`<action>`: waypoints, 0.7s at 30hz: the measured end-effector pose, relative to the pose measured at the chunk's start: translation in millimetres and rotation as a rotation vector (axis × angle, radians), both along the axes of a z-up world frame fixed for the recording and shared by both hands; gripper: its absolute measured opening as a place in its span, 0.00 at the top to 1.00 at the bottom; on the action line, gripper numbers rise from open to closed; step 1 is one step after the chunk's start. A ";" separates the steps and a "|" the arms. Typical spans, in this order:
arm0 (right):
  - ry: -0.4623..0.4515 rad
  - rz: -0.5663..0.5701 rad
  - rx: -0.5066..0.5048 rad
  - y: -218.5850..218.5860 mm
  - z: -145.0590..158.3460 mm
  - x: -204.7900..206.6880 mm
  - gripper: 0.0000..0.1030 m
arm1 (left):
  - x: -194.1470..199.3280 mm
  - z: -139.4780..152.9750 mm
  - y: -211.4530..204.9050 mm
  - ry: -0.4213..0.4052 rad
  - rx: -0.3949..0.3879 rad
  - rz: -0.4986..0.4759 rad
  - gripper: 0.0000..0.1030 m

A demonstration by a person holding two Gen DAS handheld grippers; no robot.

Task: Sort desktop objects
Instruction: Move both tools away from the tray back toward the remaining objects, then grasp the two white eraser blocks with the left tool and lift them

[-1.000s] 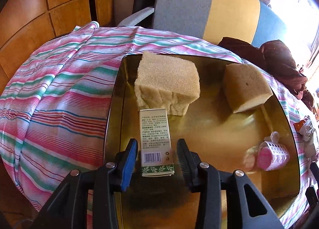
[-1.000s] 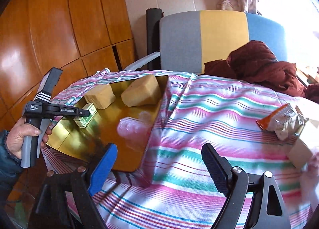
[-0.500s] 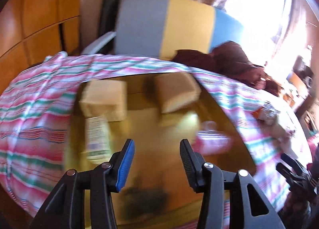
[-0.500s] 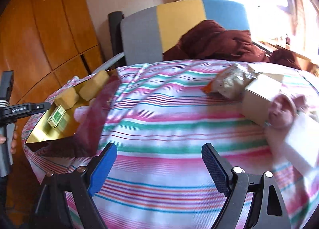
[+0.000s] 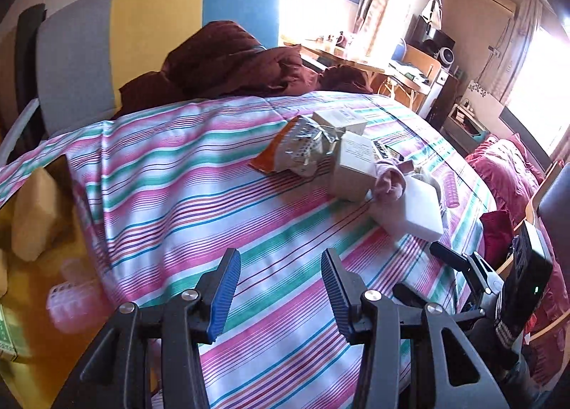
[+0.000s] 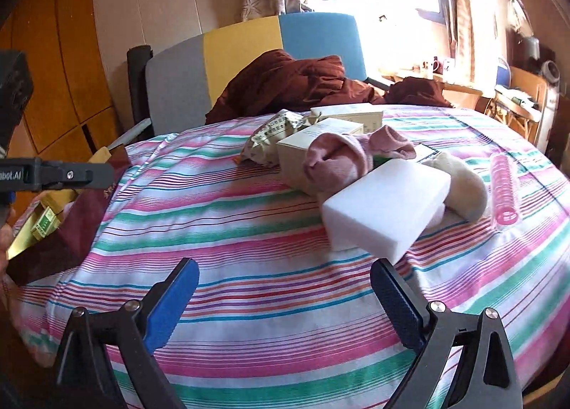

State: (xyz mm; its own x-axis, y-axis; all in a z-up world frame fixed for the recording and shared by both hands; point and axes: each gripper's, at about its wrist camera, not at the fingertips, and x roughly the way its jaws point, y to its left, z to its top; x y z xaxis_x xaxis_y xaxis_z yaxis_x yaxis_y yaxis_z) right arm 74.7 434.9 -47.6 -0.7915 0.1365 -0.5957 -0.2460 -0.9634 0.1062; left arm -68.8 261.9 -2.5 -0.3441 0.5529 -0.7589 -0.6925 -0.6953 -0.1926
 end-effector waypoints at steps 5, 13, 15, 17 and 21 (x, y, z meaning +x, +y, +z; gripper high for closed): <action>0.023 -0.006 0.033 2.7 -9.0 6.3 0.01 | 13.9 3.6 57.9 0.024 -0.008 -0.133 0.53; 0.043 0.032 -0.021 9.8 -26.1 8.3 0.00 | 31.7 8.9 142.5 0.154 -0.072 -0.368 0.53; 0.065 0.036 -0.039 11.3 -26.9 11.3 0.00 | 31.8 3.4 159.3 0.167 -0.097 -0.397 0.53; 0.084 0.038 -0.049 11.8 -27.4 13.1 0.00 | 30.2 -3.0 175.4 0.169 -0.118 -0.421 0.53; 0.110 0.047 -0.080 14.8 -28.5 14.7 0.00 | 28.2 -10.8 195.8 0.192 -0.160 -0.433 0.53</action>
